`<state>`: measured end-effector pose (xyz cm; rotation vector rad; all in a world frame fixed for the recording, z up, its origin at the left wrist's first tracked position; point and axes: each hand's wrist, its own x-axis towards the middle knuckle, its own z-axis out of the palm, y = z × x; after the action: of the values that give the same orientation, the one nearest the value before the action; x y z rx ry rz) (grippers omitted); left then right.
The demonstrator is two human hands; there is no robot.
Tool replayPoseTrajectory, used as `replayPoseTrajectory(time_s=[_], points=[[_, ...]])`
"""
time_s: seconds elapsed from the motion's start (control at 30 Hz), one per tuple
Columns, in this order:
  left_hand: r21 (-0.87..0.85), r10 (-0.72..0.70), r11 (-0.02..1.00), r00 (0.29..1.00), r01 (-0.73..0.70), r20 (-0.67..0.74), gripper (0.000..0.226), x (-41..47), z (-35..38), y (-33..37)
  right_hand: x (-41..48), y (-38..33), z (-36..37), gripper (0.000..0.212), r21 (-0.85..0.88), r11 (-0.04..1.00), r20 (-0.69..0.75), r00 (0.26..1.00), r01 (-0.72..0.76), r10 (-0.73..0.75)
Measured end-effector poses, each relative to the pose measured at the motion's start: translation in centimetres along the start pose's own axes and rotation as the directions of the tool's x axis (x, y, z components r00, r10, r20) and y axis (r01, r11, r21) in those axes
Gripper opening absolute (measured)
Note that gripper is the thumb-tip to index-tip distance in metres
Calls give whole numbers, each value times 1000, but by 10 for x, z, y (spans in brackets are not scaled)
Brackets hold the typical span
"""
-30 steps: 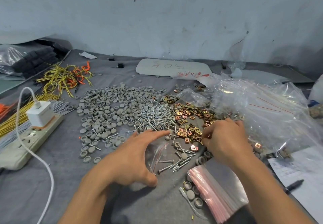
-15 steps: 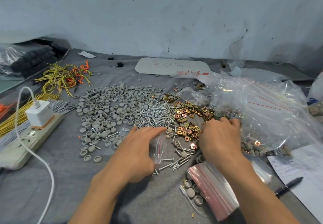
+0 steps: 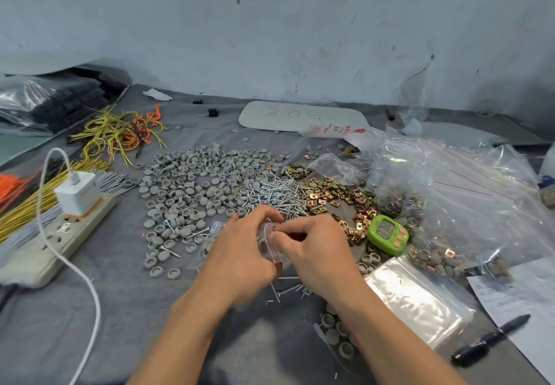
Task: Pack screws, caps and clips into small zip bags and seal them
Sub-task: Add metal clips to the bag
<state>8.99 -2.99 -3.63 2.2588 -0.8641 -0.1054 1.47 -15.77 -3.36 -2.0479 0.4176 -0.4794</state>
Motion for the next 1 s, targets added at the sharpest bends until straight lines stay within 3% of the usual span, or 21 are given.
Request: replayPoseTrajectory(time_s=[0.1, 0.2, 0.33, 0.5, 0.77, 0.87, 1.0], points=[[-90, -5, 996, 999, 0, -48, 60, 0, -3, -2, 3, 0, -8, 15, -4, 1000, -60, 998, 22, -22], [-166, -17, 986, 993, -3, -119, 60, -2, -7, -2, 11, 11, -36, 11, -273, 960, -232, 973, -58, -7], [-232, -43, 973, 974, -10, -221, 51, -1, -11, -4, 19, 32, -70, 11, -728, 633, -255, 961, -263, 106], [-256, -52, 966, 966, -15, -255, 52, 0, -12, -8, 23, 35, -65, 19, -860, 457, -204, 974, -226, 97], [-240, -36, 971, 971, -22, -236, 54, 0, -12, -10, 22, 34, -66, 19, -864, 471, -139, 984, -177, 114], [-238, -32, 971, 973, -24, -230, 54, 0, -13, -10, 22, 36, -66, 34, -817, 537, -152, 977, -211, 153], [-229, -26, 973, 973, -28, -230, 53, 1, -13, -10, 23, 38, -66, 41, -823, 533, -148, 980, -196, 131]])
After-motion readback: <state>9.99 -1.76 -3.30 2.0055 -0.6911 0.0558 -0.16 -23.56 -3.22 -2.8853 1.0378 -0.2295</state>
